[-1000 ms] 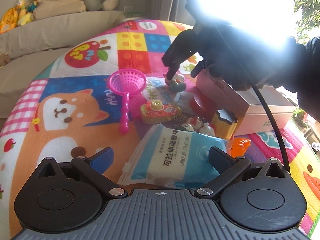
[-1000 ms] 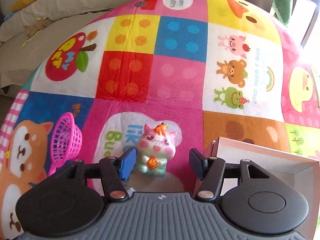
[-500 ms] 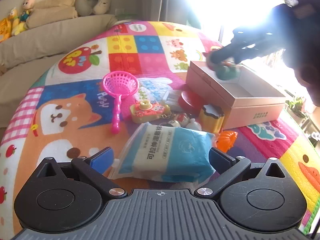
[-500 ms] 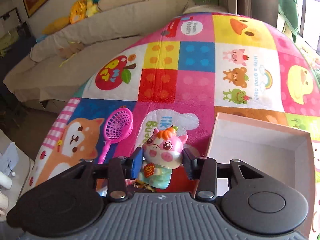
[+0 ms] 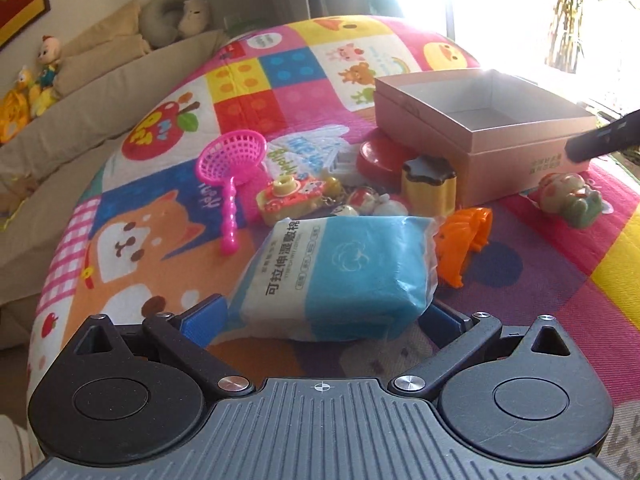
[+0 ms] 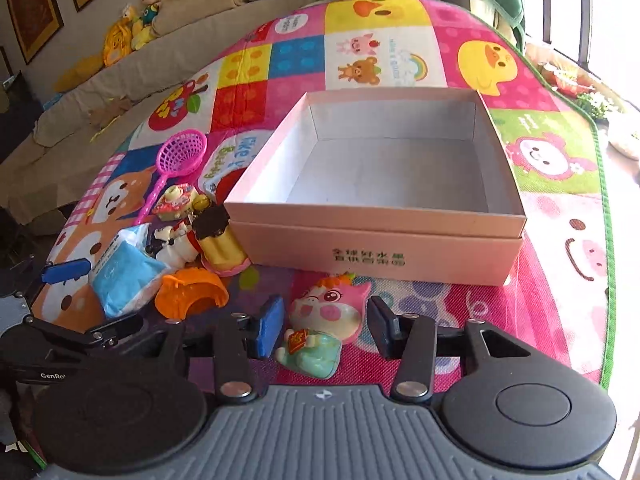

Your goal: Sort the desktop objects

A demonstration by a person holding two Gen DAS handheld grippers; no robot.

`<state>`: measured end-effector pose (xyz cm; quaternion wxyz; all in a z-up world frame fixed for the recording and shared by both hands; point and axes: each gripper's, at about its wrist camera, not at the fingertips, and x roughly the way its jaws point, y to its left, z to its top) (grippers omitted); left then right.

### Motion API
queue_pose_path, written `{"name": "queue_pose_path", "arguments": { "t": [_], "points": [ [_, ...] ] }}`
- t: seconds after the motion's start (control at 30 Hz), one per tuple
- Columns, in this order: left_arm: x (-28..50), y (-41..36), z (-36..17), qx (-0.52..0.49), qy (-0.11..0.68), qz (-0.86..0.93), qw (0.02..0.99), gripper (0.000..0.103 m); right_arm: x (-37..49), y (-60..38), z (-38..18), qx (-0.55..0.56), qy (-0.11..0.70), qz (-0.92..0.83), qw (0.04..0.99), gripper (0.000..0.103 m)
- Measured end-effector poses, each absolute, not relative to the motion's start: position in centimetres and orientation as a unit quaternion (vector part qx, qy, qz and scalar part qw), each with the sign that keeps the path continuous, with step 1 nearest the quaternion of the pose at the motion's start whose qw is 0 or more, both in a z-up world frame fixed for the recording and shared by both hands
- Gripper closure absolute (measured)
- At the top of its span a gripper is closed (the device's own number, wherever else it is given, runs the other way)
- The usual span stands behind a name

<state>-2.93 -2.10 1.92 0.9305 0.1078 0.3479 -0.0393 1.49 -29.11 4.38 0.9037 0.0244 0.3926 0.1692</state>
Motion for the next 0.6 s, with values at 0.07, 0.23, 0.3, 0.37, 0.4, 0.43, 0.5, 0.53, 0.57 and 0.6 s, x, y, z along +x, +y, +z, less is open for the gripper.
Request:
{"name": "queue_pose_path", "arguments": {
  "t": [0.07, 0.23, 0.3, 0.37, 0.4, 0.43, 0.5, 0.53, 0.57, 0.6],
  "points": [
    [-2.6, -1.6, 1.8, 0.107, 0.351, -0.023, 0.93, 0.0, 1.0, -30.4, 5.9, 0.033, 0.343, 0.148, 0.927, 0.036],
    [-1.8, -0.1, 1.9, 0.111, 0.346, 0.029, 0.931, 0.0, 3.5, -33.4, 6.7, 0.029, 0.272, 0.03, 0.961, 0.034],
    [-1.5, 0.7, 1.9, 0.112, 0.346, 0.05, 0.93, 0.0, 5.8, -34.9, 5.5, 0.061, 0.295, 0.005, 0.954, 0.034],
    [-1.1, 1.7, 2.0, 0.106, 0.35, 0.065, 0.929, 0.0, 7.3, -35.3, 4.3, 0.083, 0.315, 0.024, 0.945, 0.034],
    [-1.0, 2.2, 2.1, 0.101, 0.351, 0.07, 0.928, 0.0, 7.7, -35.1, 3.9, 0.091, 0.323, 0.038, 0.941, 0.033],
    [-1.0, 2.6, 2.3, 0.095, 0.351, 0.072, 0.929, 0.0, 8.0, -34.6, 3.5, 0.094, 0.329, 0.046, 0.938, 0.031],
    [-1.2, 3.3, 2.7, 0.077, 0.349, 0.061, 0.932, 0.0, 8.2, -33.2, 3.4, 0.073, 0.323, 0.038, 0.943, 0.031],
    [-1.5, 3.4, 3.0, 0.069, 0.346, 0.051, 0.934, 0.0, 8.4, -32.5, 3.4, 0.067, 0.322, 0.044, 0.943, 0.031],
    [-1.8, 3.4, 3.3, 0.058, 0.34, 0.038, 0.938, 0.0, 8.6, -32.1, 3.3, 0.072, 0.324, 0.056, 0.942, 0.031],
    [-2.1, 3.3, 3.7, 0.047, 0.335, 0.023, 0.941, 0.0, 8.9, -31.6, 3.3, 0.078, 0.327, 0.07, 0.939, 0.031]
  ]
}}
